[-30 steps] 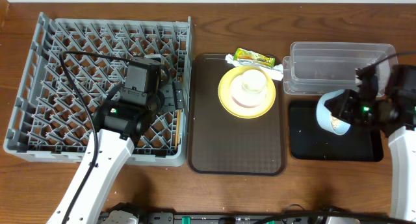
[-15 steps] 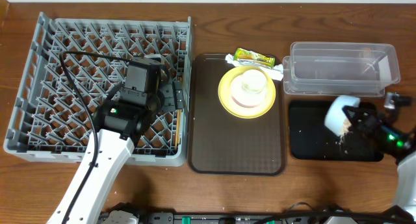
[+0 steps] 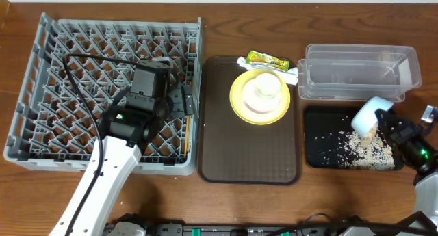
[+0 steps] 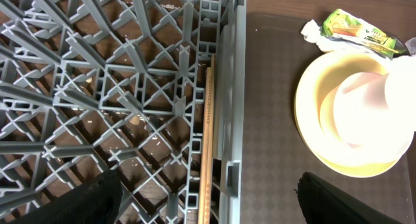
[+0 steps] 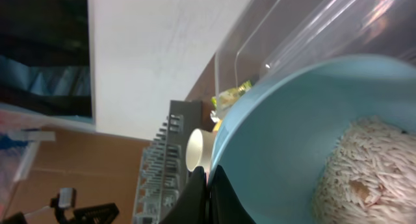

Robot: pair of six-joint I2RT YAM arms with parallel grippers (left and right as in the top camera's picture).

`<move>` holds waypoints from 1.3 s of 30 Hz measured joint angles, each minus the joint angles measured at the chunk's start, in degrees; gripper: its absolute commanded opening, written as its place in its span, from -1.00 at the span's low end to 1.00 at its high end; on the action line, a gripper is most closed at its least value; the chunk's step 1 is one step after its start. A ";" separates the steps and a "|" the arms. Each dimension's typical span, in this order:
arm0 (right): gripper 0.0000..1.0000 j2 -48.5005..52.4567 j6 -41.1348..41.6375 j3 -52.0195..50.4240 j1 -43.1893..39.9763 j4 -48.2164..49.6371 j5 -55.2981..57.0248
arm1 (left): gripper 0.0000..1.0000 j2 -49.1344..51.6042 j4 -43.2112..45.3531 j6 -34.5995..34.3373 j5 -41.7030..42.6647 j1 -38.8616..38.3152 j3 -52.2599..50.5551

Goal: Sort waste into correct bins and load items into the dishwasher

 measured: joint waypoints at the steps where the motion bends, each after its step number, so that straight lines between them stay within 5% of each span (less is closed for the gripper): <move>1: -0.98 -0.02 0.96 0.00 0.00 -0.26 -0.57 | 0.79 0.00 -0.02 0.00 0.02 0.00 0.00; 39: -0.98 -0.17 17.18 -1.14 4.15 8.55 -2.73 | 0.79 0.00 -0.02 0.00 0.00 0.00 0.00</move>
